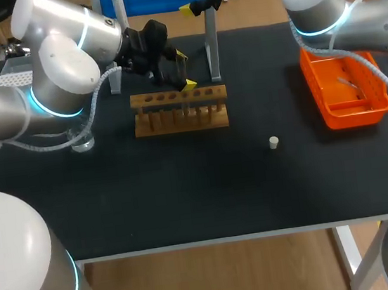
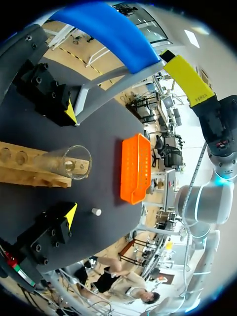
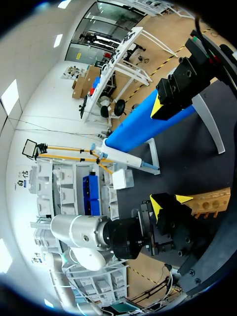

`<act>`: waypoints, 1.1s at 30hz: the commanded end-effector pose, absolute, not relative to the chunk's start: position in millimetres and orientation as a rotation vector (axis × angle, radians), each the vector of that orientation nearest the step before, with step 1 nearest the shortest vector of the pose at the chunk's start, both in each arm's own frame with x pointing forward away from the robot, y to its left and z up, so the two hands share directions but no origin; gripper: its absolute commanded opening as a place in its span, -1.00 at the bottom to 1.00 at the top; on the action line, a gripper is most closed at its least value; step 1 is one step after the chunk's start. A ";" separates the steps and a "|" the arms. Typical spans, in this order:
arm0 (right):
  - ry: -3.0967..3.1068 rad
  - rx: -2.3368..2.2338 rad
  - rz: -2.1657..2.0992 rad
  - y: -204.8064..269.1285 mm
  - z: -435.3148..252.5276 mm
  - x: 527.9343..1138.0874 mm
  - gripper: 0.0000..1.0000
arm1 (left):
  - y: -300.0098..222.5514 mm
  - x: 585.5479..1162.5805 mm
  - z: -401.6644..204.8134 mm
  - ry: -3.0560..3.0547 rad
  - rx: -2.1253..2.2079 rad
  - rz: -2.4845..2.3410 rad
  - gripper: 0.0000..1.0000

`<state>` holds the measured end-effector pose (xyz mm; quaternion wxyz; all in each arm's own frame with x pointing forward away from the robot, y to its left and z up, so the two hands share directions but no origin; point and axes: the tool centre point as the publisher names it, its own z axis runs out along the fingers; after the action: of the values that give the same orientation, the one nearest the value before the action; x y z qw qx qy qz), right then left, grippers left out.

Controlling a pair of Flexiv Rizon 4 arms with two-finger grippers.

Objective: Invert the test tube, pick up the pipette, mount the tip to pipette, aspirate from beaker and dispense into the tube, eject the tip, return the pipette, and cap with the stopper.

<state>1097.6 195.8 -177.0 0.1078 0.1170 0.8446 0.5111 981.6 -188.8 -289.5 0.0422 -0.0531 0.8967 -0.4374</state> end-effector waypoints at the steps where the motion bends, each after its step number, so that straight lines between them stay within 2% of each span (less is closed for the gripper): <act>1: 2.491 0.343 1.502 195.5 -176.4 1098.8 1.00 | -190.0 984.8 -292.5 2.751 -0.163 -1.336 1.00; 33: 2.491 0.343 1.502 195.5 -176.4 1098.8 1.00 | -195.3 983.2 -298.8 2.773 -0.135 -1.333 1.00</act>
<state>1097.6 195.8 -177.0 0.1078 0.1170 0.8446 0.5111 981.6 -195.3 -298.4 0.0325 -0.0450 0.8999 -0.4326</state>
